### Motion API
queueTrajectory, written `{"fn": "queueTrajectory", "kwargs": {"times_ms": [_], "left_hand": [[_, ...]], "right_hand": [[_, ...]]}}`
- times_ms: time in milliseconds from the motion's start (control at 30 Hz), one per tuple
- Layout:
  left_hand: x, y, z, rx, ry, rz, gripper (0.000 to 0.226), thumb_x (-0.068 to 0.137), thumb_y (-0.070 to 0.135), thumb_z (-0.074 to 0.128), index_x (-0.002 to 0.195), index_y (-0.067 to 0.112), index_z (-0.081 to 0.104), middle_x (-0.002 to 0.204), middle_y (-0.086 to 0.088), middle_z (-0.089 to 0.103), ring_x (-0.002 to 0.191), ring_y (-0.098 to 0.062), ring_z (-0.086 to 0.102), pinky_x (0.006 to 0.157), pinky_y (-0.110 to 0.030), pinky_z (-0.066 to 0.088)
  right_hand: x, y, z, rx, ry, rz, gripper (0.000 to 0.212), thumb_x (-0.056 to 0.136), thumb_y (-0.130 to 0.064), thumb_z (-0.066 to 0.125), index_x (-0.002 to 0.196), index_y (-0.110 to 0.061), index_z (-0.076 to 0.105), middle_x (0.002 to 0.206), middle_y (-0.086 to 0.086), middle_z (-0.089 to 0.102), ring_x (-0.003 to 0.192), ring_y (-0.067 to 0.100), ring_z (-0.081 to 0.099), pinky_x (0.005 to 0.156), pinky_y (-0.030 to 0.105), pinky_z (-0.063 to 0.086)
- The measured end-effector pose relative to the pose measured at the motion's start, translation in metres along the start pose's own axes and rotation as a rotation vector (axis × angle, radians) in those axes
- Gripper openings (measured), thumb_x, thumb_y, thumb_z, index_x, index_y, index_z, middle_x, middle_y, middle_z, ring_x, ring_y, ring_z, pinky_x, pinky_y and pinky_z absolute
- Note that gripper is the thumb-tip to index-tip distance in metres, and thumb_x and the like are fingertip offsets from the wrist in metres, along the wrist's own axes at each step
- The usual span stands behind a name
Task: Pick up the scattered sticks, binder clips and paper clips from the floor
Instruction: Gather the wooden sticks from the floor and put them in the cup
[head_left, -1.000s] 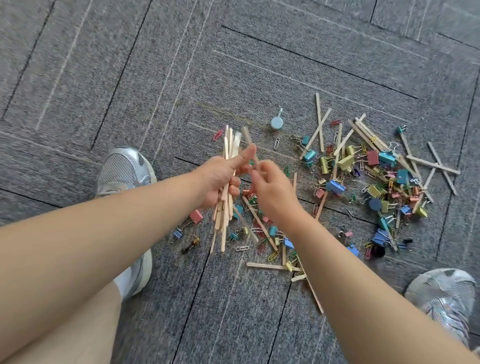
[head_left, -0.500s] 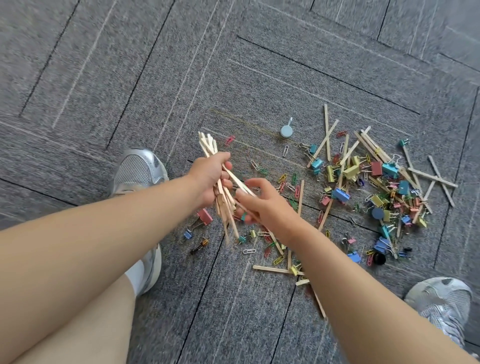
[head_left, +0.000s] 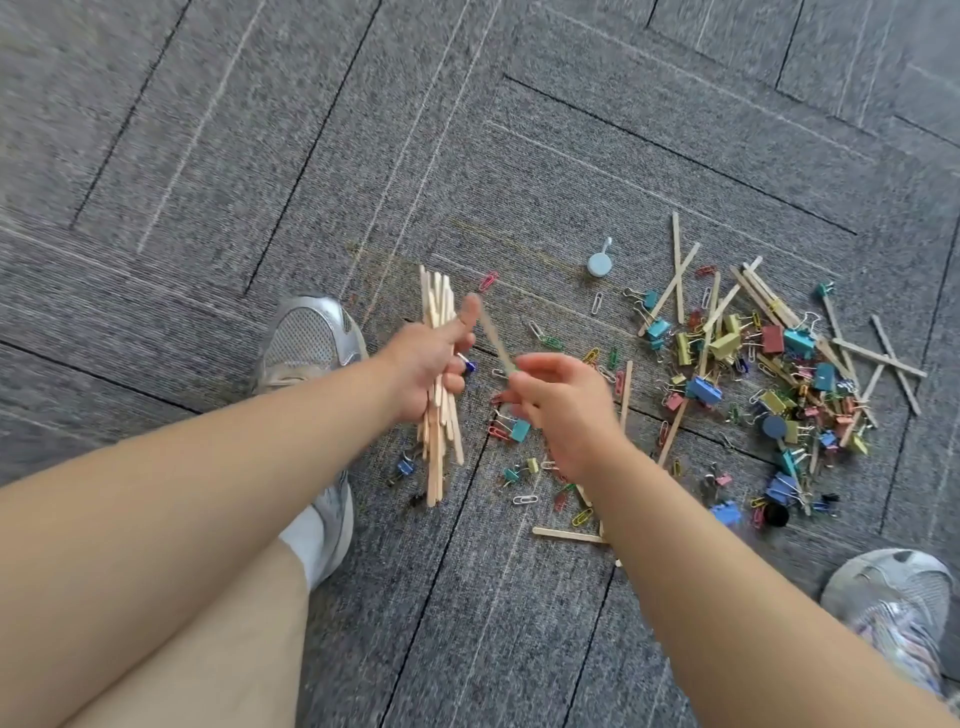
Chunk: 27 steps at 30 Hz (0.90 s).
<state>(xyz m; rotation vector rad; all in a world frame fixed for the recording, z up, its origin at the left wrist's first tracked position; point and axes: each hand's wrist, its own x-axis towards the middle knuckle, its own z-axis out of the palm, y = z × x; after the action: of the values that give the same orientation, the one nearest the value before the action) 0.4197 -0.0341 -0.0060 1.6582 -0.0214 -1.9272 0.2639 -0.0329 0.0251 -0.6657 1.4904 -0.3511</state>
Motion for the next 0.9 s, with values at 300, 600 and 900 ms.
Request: {"fn": "queueTrajectory", "kwargs": {"times_ms": [300, 600, 900], "left_hand": [[0.006, -0.006, 0.009, 0.046, 0.16, 0.022, 0.037, 0.09, 0.043, 0.058, 0.098, 0.007, 0.053, 0.081, -0.003, 0.05, 0.063, -0.017, 0.062, 0.049, -0.026, 0.052], [0.009, -0.026, 0.017, 0.117, 0.095, -0.068, 0.04, 0.082, 0.042, 0.069, 0.094, 0.009, 0.051, 0.07, 0.001, 0.045, 0.044, -0.006, 0.037, 0.035, -0.018, 0.034], [0.004, -0.035, 0.031, 0.205, 0.017, -0.071, 0.025, 0.089, 0.03, 0.064, 0.095, 0.009, 0.05, 0.067, 0.002, 0.042, 0.043, -0.005, 0.033, 0.033, -0.016, 0.031]], "right_hand": [[0.026, 0.038, -0.043, -0.59, 0.729, 0.125, 0.022, 0.09, -0.017, 0.055, 0.11, -0.008, 0.053, 0.112, 0.01, 0.053, 0.096, 0.027, 0.056, 0.079, 0.036, 0.049], [0.021, 0.055, -0.083, -0.634, 0.587, -0.036, 0.015, 0.093, -0.004, 0.044, 0.106, -0.003, 0.053, 0.104, 0.009, 0.051, 0.076, 0.015, 0.047, 0.065, 0.024, 0.036], [0.015, 0.087, -0.058, -0.56, 0.517, -0.094, 0.008, 0.093, -0.015, 0.047, 0.094, -0.012, 0.054, 0.095, 0.003, 0.056, 0.079, 0.019, 0.054, 0.068, 0.034, 0.047]]}}
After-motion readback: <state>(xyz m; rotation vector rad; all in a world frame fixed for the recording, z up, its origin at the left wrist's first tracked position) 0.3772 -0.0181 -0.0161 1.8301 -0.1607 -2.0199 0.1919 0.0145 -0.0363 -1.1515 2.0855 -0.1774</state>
